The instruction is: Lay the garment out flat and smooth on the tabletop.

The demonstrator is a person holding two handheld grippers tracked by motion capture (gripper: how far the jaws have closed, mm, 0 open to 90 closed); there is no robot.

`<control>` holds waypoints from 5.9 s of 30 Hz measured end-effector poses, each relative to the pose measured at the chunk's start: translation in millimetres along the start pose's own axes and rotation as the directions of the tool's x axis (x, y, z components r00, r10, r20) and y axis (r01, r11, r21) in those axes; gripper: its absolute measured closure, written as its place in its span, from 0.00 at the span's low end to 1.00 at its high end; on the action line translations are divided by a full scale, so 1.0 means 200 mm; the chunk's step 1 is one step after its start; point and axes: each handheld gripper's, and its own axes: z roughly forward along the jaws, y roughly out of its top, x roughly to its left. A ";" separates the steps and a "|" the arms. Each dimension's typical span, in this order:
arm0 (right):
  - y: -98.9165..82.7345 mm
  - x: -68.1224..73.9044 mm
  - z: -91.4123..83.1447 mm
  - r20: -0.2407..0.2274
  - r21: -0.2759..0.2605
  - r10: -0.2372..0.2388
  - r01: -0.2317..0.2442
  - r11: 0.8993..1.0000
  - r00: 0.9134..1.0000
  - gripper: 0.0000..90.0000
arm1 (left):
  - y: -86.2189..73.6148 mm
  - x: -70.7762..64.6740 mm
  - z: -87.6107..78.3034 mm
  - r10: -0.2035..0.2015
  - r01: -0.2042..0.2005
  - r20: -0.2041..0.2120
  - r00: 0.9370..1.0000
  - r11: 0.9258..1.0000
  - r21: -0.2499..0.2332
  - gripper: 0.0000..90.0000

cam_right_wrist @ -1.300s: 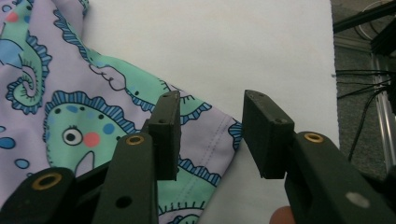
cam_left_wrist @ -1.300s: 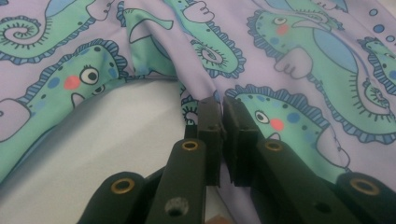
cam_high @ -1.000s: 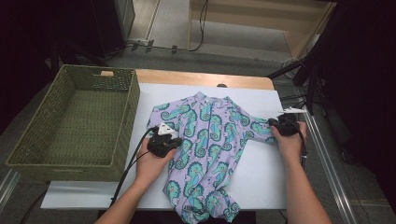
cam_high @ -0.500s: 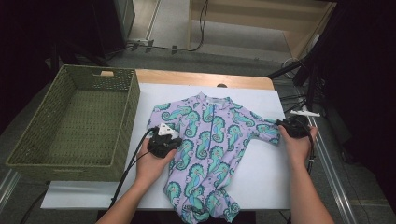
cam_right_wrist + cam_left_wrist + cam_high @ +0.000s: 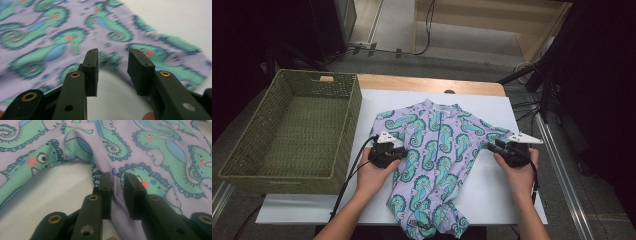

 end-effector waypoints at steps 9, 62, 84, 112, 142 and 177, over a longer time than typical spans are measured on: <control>-0.09 0.23 -0.10 -0.101 -0.006 -0.009 0.008 1.000 0.995 0.52 | -0.05 -0.06 -0.13 0.025 -0.024 0.014 1.000 0.999 -0.046 0.67; 0.55 1.16 0.80 -0.273 0.149 -0.300 0.348 0.925 0.914 0.91 | -0.36 -0.16 -0.38 0.078 -0.083 -0.101 0.992 0.996 -0.042 0.64; 0.57 1.11 0.82 -0.247 0.171 -0.319 0.366 0.915 0.915 0.88 | -0.35 -0.15 -0.37 0.057 -0.061 -0.082 0.995 0.997 -0.043 0.64; 0.46 0.74 0.54 -0.197 0.096 -0.178 0.199 0.975 0.964 0.57 | -0.02 0.01 -0.16 -0.065 0.045 -0.221 0.973 0.995 -0.091 0.59; -0.12 0.20 -0.11 -0.047 -0.014 0.013 -0.013 1.000 0.999 0.43 | 0.24 0.23 0.01 0.007 0.017 -0.621 0.784 0.999 0.032 0.85; -0.08 0.00 -0.06 0.038 0.036 0.044 -0.045 0.998 0.998 0.57 | 0.06 0.08 -0.06 -0.038 0.028 -0.133 0.990 0.997 -0.072 0.63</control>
